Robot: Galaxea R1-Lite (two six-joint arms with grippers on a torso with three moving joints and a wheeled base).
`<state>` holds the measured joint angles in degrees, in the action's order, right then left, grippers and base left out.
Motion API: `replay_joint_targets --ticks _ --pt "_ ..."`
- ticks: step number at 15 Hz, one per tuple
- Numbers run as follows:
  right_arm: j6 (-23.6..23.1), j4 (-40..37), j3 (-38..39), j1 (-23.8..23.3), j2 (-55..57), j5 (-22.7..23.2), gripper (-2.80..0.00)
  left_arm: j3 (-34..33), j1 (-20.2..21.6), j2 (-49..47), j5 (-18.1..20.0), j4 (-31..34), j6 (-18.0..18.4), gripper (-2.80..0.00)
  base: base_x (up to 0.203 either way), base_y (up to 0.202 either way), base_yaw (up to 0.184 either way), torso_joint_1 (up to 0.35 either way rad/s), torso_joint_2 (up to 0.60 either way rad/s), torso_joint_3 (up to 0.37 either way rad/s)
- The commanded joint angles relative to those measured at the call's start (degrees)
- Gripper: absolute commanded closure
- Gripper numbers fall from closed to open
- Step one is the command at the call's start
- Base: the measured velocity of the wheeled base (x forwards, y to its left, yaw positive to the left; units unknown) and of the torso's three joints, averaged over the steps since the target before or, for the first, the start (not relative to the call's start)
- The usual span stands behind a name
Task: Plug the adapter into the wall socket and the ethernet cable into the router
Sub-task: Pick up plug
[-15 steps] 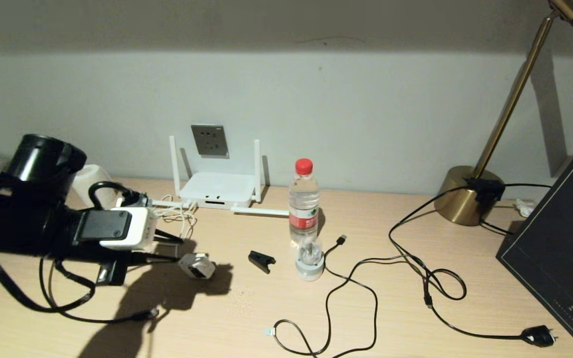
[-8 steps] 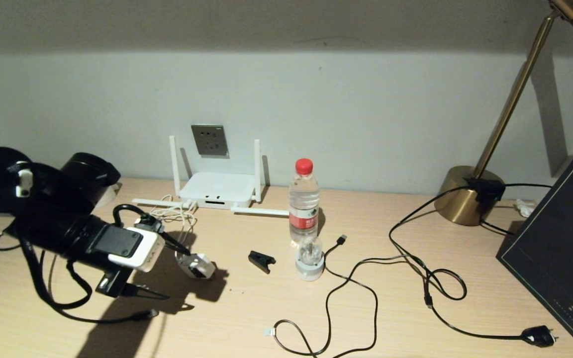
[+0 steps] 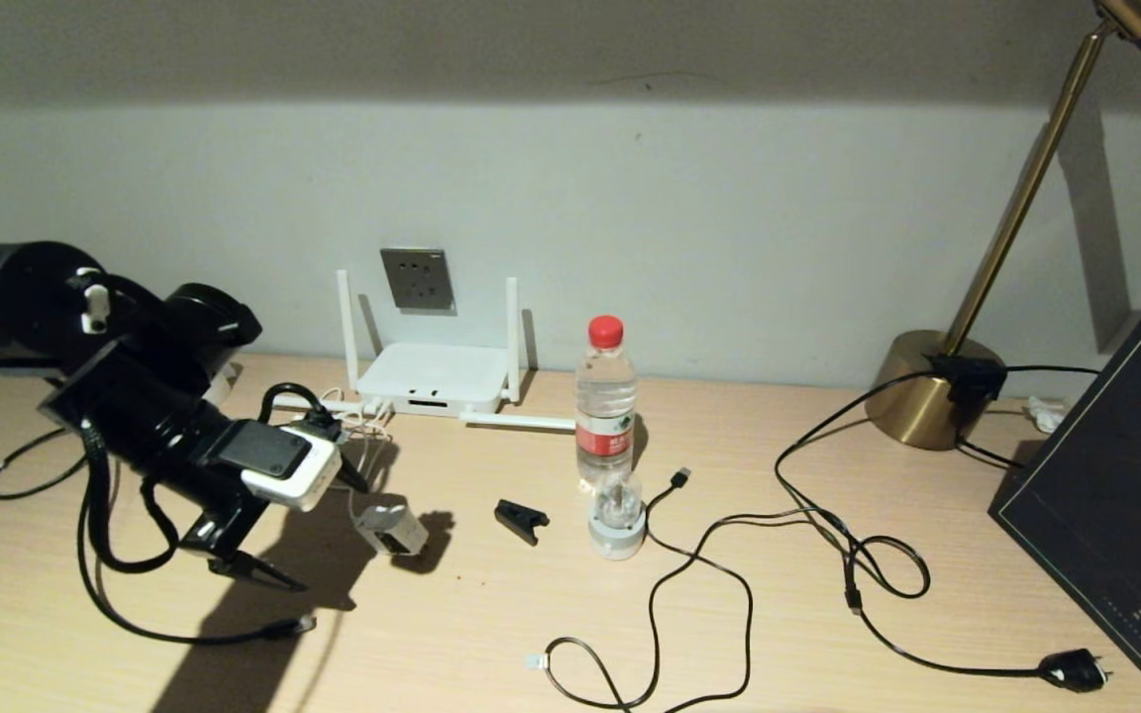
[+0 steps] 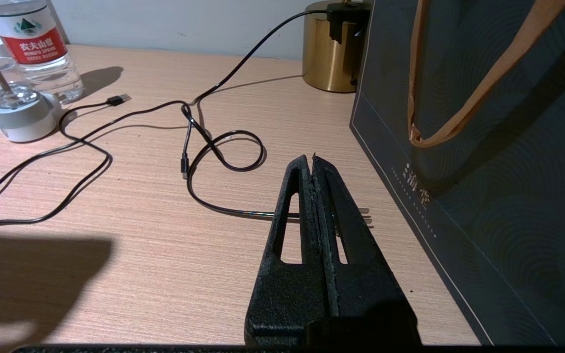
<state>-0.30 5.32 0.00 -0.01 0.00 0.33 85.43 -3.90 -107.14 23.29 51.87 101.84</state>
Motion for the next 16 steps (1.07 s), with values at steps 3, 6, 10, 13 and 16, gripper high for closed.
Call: replay_joint_targets --ticks 3,6,10,13,16 --pt "-0.05 0.05 2.02 0.01 0.07 0.02 0.0 7.3 -0.61 -5.67 -0.07 2.11 0.04 -2.8 0.0 0.0 0.0 0.0 0.0 0.0" --pt "-0.05 0.05 2.02 0.01 0.02 0.02 0.0 9.47 -0.86 -8.37 -0.26 3.28 -0.06 -2.8 0.0 0.0 0.0 0.0 0.0 0.0" --pt "-0.05 -0.02 2.02 0.01 0.09 0.02 0.0 9.23 -3.64 -8.47 -1.81 5.73 -5.36 -2.8 0.0 0.0 0.0 0.0 0.0 0.0" --pt "-0.05 0.05 2.02 0.01 0.09 0.02 0.0 9.58 -5.72 -8.92 -2.31 5.76 -6.83 -2.8 0.0 0.0 0.0 0.0 0.0 0.0" --pt "-0.05 0.05 2.02 0.01 0.09 0.02 0.0 9.5 -5.85 -10.02 -3.87 5.62 -6.83 -2.8 0.0 0.0 0.0 0.0 0.0 0.0"
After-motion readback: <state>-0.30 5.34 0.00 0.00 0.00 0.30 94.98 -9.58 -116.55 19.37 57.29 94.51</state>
